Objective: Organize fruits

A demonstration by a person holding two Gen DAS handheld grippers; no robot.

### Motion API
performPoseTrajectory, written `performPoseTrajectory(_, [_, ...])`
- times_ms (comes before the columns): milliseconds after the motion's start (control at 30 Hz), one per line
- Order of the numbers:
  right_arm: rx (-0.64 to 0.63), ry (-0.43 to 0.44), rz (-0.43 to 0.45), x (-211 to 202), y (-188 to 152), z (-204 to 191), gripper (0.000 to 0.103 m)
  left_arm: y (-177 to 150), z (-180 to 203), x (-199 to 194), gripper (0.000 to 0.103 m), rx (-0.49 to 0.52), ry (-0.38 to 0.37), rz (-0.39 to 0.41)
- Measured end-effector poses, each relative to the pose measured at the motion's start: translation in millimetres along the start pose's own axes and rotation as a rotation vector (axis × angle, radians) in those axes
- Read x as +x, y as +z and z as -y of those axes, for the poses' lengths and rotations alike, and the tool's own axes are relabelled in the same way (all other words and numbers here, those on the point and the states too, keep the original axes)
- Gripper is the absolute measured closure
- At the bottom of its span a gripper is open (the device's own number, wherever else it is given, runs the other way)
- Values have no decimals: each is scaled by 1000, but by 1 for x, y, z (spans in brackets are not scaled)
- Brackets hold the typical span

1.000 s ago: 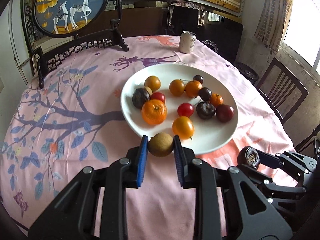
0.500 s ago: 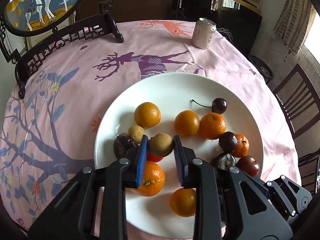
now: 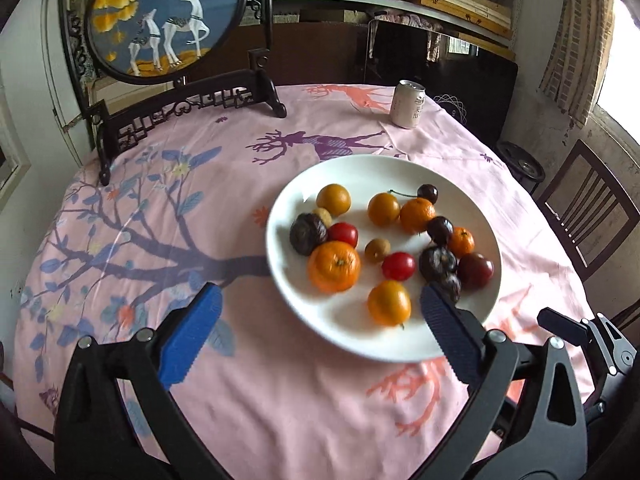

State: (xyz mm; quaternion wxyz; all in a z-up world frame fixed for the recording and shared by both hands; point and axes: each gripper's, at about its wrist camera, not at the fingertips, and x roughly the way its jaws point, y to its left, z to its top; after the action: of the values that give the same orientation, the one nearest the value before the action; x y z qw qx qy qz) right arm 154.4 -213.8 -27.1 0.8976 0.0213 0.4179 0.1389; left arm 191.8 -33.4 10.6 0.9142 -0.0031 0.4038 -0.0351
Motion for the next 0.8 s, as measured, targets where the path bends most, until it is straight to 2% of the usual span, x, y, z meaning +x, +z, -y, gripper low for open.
performPoseTrajectory(167, [20, -133, 4, -20, -31, -4, 1, -48, -8, -38, 2, -28, 7, -3])
performPoseTrajectory(233, [8, -159, 9, -27, -38, -8, 1, -61, -7, -49, 2, -26, 27, 8])
performPoseTrajectory(533, [-40, -164, 21, -43, -46, -26, 1, -77, -2, -79, 2, -2, 4, 53])
performPoseTrajectory(800, [-52, -160, 19, -46, -47, -33, 1, -77, -1, -79, 2, 1, -6, 55])
